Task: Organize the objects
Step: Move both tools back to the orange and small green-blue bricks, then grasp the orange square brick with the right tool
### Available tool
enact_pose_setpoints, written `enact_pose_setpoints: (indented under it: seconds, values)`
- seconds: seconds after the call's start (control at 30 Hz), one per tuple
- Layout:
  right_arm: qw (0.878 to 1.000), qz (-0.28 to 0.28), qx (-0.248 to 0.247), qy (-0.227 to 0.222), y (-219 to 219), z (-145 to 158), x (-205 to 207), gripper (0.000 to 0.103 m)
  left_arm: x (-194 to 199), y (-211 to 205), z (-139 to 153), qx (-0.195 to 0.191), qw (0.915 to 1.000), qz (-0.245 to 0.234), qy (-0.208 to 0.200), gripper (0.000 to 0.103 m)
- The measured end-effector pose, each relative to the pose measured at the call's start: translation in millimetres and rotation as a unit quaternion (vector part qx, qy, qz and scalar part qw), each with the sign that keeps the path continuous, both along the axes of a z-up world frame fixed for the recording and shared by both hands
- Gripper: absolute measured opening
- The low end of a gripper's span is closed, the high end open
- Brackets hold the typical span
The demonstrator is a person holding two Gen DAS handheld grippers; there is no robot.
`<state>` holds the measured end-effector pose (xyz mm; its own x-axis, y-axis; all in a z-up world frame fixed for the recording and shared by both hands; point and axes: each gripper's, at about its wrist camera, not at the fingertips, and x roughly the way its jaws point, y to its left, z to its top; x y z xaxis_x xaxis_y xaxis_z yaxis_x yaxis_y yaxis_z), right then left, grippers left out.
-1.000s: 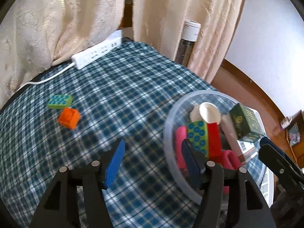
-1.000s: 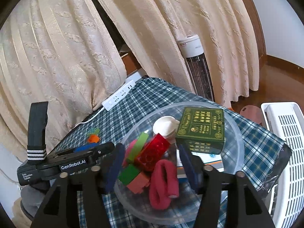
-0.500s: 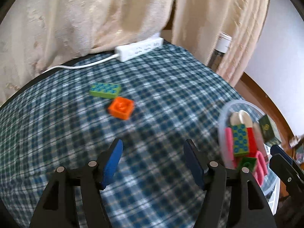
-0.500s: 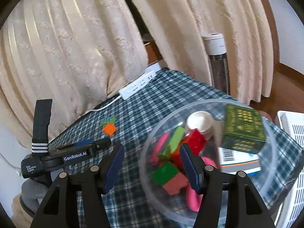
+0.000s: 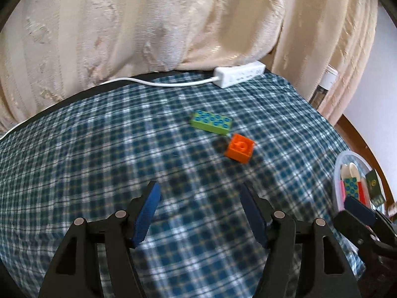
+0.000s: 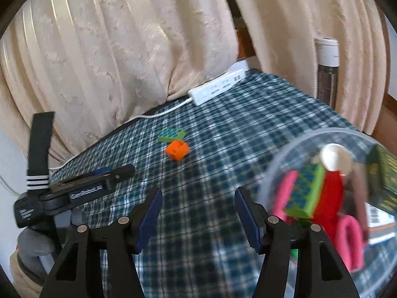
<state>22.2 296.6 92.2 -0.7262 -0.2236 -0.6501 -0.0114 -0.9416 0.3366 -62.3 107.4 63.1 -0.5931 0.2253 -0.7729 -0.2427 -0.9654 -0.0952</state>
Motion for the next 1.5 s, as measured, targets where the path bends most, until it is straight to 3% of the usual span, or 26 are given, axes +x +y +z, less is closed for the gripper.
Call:
enact_pose_setpoints:
  seconds: [0.5, 1.2, 1.37, 1.5]
  values:
    - [0.998, 0.006, 0.013, -0.057, -42, -33, -92, 0.064, -24, -60, -9, 0.007, 0.9988, 0.049, -0.006, 0.068]
    - [0.995, 0.022, 0.056, -0.073, -67, -51, -154, 0.064, -41, -69, -31, 0.001, 0.9976, 0.06, -0.032, 0.068]
    - [0.994, 0.022, 0.086, -0.068, -69, -52, -152, 0.048, -43, -67, -33, -0.001, 0.9976, 0.06, -0.035, 0.068]
    - [0.994, 0.02, 0.077, -0.07, -64, -51, -148, 0.048, -44, -65, -34, -0.004, 0.9976, 0.059, -0.035, 0.068]
